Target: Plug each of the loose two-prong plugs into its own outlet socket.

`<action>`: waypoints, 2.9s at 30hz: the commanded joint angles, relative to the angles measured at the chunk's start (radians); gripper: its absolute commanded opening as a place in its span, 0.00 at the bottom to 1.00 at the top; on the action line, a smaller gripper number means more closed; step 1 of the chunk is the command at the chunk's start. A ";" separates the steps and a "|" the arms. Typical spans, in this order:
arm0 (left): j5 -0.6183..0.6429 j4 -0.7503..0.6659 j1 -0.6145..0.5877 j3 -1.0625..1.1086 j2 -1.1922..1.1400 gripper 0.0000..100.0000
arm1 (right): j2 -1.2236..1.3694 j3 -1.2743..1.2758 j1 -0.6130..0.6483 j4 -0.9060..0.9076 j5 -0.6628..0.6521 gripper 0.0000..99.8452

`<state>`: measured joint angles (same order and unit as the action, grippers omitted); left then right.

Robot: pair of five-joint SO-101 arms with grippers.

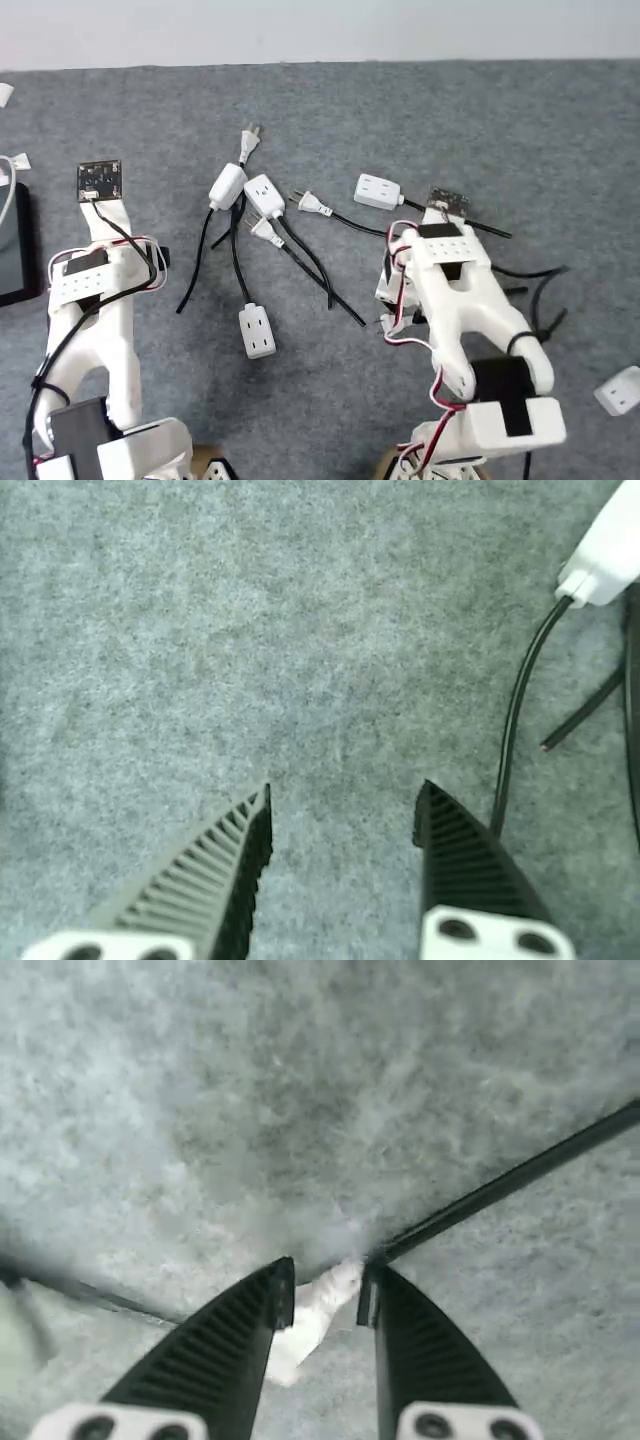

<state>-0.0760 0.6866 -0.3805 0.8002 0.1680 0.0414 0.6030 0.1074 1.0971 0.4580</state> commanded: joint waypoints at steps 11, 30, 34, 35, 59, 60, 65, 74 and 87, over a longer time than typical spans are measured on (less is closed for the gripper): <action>-0.011 0.008 0.011 -0.054 0.005 0.22 | 0.114 -0.068 -0.018 0.071 -0.069 0.07; -0.011 0.008 0.011 -0.054 0.005 0.22 | -0.044 -0.319 0.136 0.308 -0.646 0.01; -0.011 0.008 0.011 -0.054 0.005 0.22 | 0.035 -0.339 0.162 0.387 -1.030 0.01; -0.011 0.008 0.011 -0.054 0.005 0.22 | 0.054 -0.339 0.162 0.389 -1.056 0.01; -0.011 0.008 0.011 -0.054 0.005 0.22 | 0.139 -0.356 0.101 0.380 -0.772 0.00; -0.011 0.008 0.011 -0.054 0.005 0.22 | 0.139 -0.319 0.110 0.334 -0.763 0.01; -0.011 0.008 0.011 -0.054 0.005 0.22 | 0.147 -0.181 0.191 0.166 -0.723 0.01; -0.011 0.008 0.009 -0.054 0.005 0.22 | 0.180 -0.157 0.289 0.130 -0.720 0.01; -0.035 0.008 0.009 -0.054 0.005 0.22 | -0.093 0.014 0.285 0.035 -0.325 0.15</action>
<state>-0.1020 0.6866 -0.3805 0.8002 0.1680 0.0215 0.5646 0.3529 1.1922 0.0867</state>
